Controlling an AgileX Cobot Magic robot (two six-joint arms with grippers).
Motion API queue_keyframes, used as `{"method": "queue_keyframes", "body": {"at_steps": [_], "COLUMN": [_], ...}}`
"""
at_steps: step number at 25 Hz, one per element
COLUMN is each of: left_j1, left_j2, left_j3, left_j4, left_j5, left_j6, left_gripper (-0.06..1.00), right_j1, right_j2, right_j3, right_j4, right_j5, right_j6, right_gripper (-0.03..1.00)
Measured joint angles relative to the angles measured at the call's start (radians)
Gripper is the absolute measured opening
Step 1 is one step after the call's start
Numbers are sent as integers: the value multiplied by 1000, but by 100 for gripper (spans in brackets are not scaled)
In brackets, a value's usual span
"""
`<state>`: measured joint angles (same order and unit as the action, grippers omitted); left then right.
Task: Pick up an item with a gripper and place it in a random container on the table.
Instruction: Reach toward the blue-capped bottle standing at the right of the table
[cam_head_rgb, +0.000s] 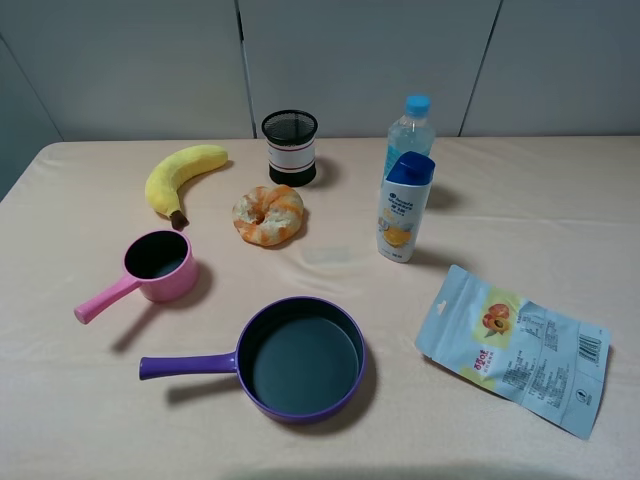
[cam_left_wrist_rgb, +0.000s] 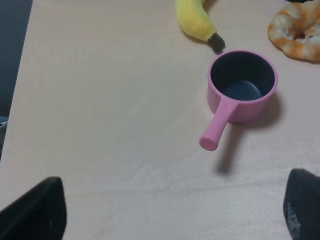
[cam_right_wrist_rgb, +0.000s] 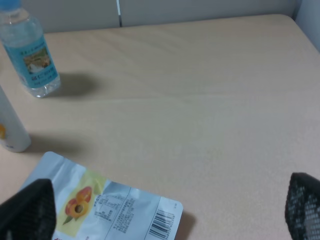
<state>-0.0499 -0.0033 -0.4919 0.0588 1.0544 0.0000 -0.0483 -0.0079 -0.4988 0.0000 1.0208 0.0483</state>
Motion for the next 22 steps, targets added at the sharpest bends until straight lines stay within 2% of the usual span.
{"method": "queue_keyframes", "body": {"at_steps": [12,22], "left_j1": [0,0], "left_j2": [0,0], "left_j3": [0,0], "left_j4": [0,0], "left_j5": [0,0], "left_j6": [0,0], "left_gripper": [87,87], "right_j1": [0,0], "right_j2": [0,62], "right_j3": [0,-64], "right_j4": [0,87], "right_j5": [0,0], "right_j6": [0,0], "right_gripper": [69,69]}}
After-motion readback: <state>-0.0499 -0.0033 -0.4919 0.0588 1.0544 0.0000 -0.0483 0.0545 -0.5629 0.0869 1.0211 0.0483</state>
